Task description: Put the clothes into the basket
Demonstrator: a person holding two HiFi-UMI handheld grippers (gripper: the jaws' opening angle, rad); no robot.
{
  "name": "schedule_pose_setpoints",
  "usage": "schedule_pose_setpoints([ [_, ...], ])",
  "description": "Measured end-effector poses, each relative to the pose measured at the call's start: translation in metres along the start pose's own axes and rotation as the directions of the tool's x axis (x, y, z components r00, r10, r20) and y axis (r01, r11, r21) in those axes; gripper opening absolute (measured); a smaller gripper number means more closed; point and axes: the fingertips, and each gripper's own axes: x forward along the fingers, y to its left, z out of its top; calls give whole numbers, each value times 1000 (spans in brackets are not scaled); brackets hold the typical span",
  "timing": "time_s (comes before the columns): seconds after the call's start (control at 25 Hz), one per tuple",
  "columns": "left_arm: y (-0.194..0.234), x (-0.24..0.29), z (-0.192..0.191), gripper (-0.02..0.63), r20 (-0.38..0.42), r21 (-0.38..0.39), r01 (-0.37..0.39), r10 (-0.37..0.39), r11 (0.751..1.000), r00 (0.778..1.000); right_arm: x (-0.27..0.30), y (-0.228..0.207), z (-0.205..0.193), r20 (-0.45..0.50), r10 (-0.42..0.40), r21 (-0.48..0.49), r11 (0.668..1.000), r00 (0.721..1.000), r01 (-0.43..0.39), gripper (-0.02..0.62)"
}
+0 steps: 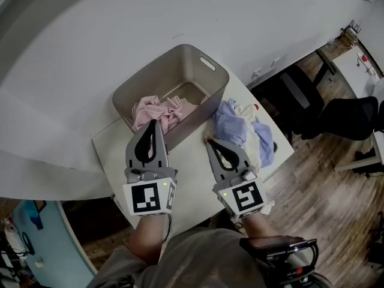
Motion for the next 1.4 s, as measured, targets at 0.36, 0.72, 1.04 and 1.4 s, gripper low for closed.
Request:
schedule_pose_setpoints([
  [0.36, -44, -28, 21, 8, 14, 42, -6, 6, 999, 1000, -42, -12, 14, 60, 20, 14, 1000, 998, -21, 6],
  [0.72, -93, -46, 45, 8, 95, 53, -32, 27, 998, 995, -80, -34, 15, 84, 32, 26, 999, 996, -34, 6],
  [1.04, -142, -55, 30, 8, 71, 45, -36, 33, 998, 997, -111, -59, -15, 44, 39, 73, 996, 998, -42, 8],
  [1.4, -174, -55, -29, 8, 15, -8, -26, 26, 1000, 1000, -121, -78, -92, -63, 48, 116, 992, 997, -40, 9],
])
